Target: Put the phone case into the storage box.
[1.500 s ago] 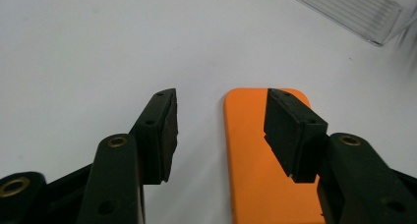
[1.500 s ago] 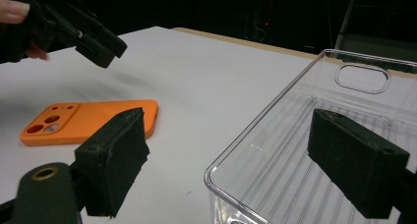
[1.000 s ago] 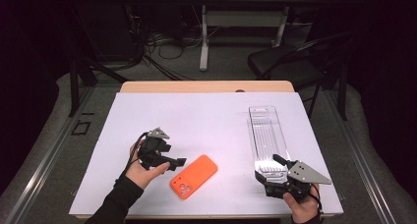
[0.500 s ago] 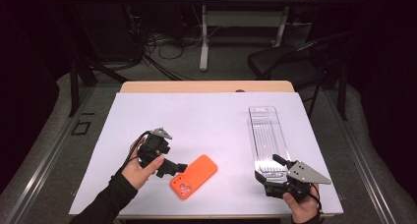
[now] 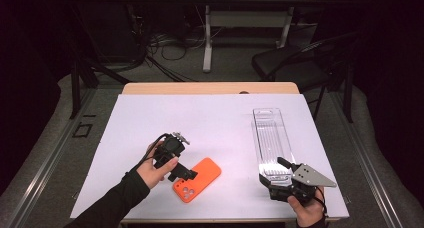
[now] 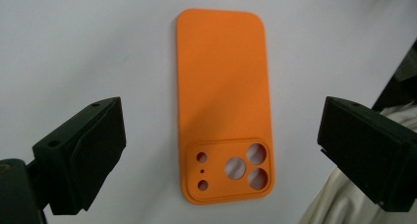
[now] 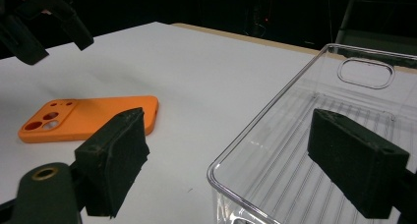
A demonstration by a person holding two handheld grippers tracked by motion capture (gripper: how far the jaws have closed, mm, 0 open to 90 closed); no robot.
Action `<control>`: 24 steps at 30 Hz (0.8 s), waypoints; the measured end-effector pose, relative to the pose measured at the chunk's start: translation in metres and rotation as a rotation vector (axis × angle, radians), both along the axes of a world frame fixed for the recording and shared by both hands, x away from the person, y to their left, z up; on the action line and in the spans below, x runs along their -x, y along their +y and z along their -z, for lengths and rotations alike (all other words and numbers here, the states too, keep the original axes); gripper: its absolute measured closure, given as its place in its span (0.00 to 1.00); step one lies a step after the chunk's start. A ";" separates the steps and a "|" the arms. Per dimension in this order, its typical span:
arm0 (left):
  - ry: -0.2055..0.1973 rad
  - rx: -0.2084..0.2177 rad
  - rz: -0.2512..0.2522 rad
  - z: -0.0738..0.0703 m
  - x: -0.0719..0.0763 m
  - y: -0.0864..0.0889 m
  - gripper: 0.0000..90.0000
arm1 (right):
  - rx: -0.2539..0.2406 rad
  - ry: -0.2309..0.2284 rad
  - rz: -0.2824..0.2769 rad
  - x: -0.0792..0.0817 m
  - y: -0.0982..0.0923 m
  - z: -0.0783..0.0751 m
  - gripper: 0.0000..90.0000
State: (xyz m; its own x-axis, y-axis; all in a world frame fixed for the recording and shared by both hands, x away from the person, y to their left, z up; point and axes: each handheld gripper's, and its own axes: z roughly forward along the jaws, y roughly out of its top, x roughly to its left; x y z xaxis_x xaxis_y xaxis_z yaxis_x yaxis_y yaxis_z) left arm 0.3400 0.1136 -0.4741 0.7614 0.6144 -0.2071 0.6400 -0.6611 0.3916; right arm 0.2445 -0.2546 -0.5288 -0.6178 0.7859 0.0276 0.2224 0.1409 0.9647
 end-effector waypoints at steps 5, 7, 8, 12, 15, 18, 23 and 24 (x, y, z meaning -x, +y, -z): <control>0.013 -0.041 -0.005 0.008 -0.004 -0.010 0.05 | 0.004 0.000 -0.002 0.000 0.000 0.000 0.16; 0.019 -0.047 -0.003 0.009 -0.005 -0.011 0.05 | 0.005 0.000 -0.002 0.000 0.000 0.000 0.16; 0.024 -0.057 -0.004 0.012 -0.006 -0.015 0.05 | 0.005 0.000 -0.002 0.000 0.000 0.000 0.16; 0.045 -0.076 0.008 0.020 -0.009 -0.023 0.05 | 0.008 0.001 -0.004 0.000 0.000 0.000 0.16; 0.062 -0.103 0.022 0.028 -0.011 -0.029 0.05 | 0.009 0.002 -0.004 0.000 0.000 0.000 0.16; 0.082 -0.119 0.032 0.034 -0.012 -0.033 0.05 | 0.009 0.002 -0.005 0.000 0.000 0.000 0.16; 0.098 -0.144 0.034 0.042 -0.013 -0.038 0.05 | 0.008 0.002 -0.005 0.000 0.000 0.000 0.16; 0.104 -0.145 0.032 0.044 -0.014 -0.038 0.05 | 0.009 0.002 -0.006 0.000 0.000 0.000 0.16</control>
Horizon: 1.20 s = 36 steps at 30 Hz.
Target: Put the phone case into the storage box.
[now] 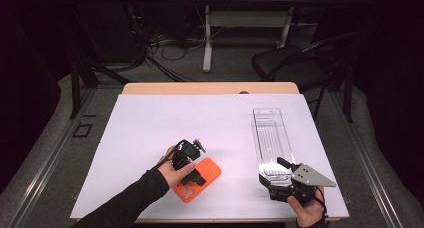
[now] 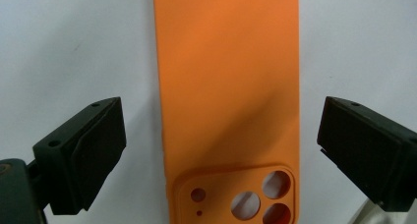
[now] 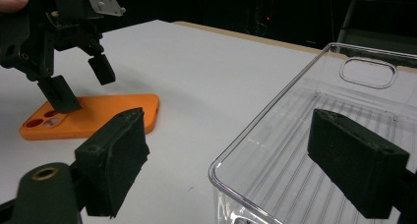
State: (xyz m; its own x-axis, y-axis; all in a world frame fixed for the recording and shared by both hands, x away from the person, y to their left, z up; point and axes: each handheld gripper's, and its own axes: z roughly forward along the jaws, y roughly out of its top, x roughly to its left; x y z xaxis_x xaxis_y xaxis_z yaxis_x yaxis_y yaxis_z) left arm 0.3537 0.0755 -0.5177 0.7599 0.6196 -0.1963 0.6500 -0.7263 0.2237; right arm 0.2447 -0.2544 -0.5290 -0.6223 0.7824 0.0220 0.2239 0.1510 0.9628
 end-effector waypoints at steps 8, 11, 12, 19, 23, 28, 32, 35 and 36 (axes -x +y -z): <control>0.015 -0.008 0.001 0.007 0.001 -0.005 0.05 | 0.003 0.004 -0.003 0.000 0.000 0.000 0.16; 0.016 -0.008 0.004 0.008 0.002 -0.006 0.05 | 0.003 0.003 -0.003 0.000 0.000 0.000 0.16; 0.013 -0.011 0.006 0.008 0.003 -0.007 0.05 | 0.003 0.004 -0.003 0.000 0.000 0.000 0.16; 0.003 -0.046 0.016 0.012 0.006 -0.010 0.05 | 0.002 0.003 -0.003 0.000 0.000 0.000 0.16; 0.001 -0.061 0.016 0.014 0.005 -0.012 0.05 | 0.004 0.003 -0.006 0.000 0.000 0.000 0.16; -0.002 -0.079 0.018 0.017 0.005 -0.015 0.05 | 0.004 0.003 -0.004 0.000 0.000 0.000 0.16; -0.006 -0.082 0.010 0.017 0.005 -0.017 0.05 | 0.002 0.001 -0.005 0.000 0.000 0.000 0.16; -0.012 -0.093 0.013 0.017 0.005 -0.018 0.05 | 0.004 0.002 -0.007 0.000 0.000 0.000 0.16; -0.012 -0.093 0.013 0.017 0.005 -0.018 0.05 | 0.004 0.003 -0.008 0.000 0.000 0.000 0.16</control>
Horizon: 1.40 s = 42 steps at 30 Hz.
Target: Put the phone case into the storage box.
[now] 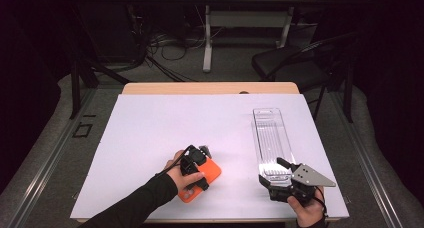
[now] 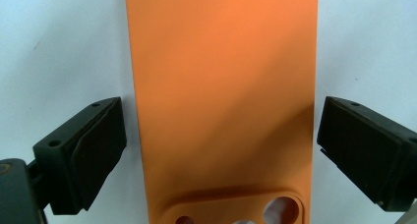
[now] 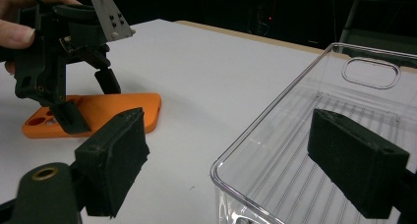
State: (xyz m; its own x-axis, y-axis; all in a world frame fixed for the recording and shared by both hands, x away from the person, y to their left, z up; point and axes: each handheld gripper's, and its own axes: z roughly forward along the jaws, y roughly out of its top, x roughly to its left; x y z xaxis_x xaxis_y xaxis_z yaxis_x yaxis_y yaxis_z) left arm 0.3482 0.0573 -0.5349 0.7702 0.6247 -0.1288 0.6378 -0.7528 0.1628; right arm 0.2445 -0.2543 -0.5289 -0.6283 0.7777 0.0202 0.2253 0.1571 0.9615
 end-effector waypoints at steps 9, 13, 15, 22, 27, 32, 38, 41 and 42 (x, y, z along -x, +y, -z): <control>-0.008 -0.030 -0.024 0.001 0.001 -0.005 0.05 | -0.003 0.001 -0.001 0.000 0.000 0.000 0.16; -0.005 -0.036 -0.032 0.001 0.000 -0.006 0.05 | -0.003 0.000 -0.001 0.000 0.000 0.000 0.16; -0.012 -0.051 -0.031 0.000 0.000 -0.006 0.07 | -0.003 0.001 -0.001 0.000 0.000 0.000 0.16; -0.012 -0.064 -0.040 0.000 0.000 -0.008 0.09 | -0.004 0.001 0.000 0.000 0.000 0.000 0.16; -0.008 -0.072 -0.050 0.000 0.000 -0.009 0.09 | -0.003 -0.001 0.000 0.000 0.000 0.000 0.16; -0.015 -0.089 -0.046 0.001 0.000 -0.012 0.09 | -0.003 0.000 0.000 0.000 0.000 0.000 0.16; -0.019 -0.108 -0.048 0.001 0.001 -0.015 0.09 | -0.003 0.000 0.000 0.000 0.000 0.000 0.16; -0.016 -0.110 -0.050 0.001 0.001 -0.015 0.09 | -0.003 0.001 -0.001 0.000 0.000 0.000 0.16; -0.015 -0.111 -0.047 0.001 0.001 -0.015 0.09 | -0.003 0.000 -0.001 0.000 0.000 0.000 0.16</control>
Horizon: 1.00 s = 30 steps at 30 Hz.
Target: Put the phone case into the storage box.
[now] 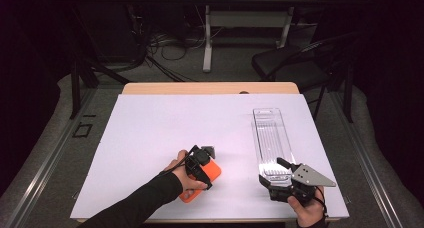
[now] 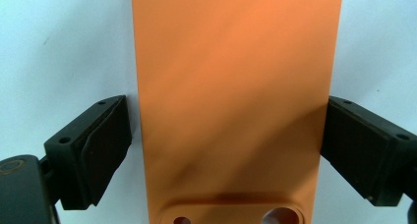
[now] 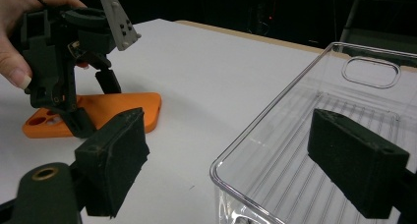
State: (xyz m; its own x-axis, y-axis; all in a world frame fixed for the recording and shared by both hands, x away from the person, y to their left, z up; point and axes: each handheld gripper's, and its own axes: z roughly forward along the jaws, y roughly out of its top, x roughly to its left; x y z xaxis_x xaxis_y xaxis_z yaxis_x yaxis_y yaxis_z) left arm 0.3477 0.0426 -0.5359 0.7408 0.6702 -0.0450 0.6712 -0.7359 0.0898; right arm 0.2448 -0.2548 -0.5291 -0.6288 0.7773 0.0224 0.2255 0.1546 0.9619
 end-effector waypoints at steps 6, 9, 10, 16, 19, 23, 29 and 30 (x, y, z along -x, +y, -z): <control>-0.009 0.002 -0.011 -0.001 0.000 0.001 0.12 | 0.001 -0.001 0.000 0.000 0.000 0.000 0.16; -0.014 0.010 -0.013 -0.003 0.000 0.003 0.18 | -0.001 0.000 -0.001 0.000 0.000 0.000 0.16; -0.016 0.010 -0.011 -0.003 0.000 0.003 0.18 | -0.001 -0.001 -0.001 0.000 0.000 0.000 0.16; -0.018 0.014 -0.012 -0.003 0.000 0.003 0.18 | 0.001 0.001 0.001 0.000 0.000 0.000 0.16; -0.019 0.014 -0.007 -0.003 0.001 0.003 0.18 | 0.001 0.003 0.001 0.000 0.000 0.000 0.16; -0.015 0.012 0.004 -0.003 0.000 0.004 0.18 | -0.001 0.001 -0.001 0.000 0.000 0.000 0.16; -0.018 0.022 0.008 -0.003 0.001 0.005 0.18 | 0.002 0.003 0.000 0.000 0.000 0.000 0.16; -0.017 0.023 0.008 -0.003 0.001 0.005 0.18 | 0.002 0.003 0.001 0.000 0.000 0.000 0.16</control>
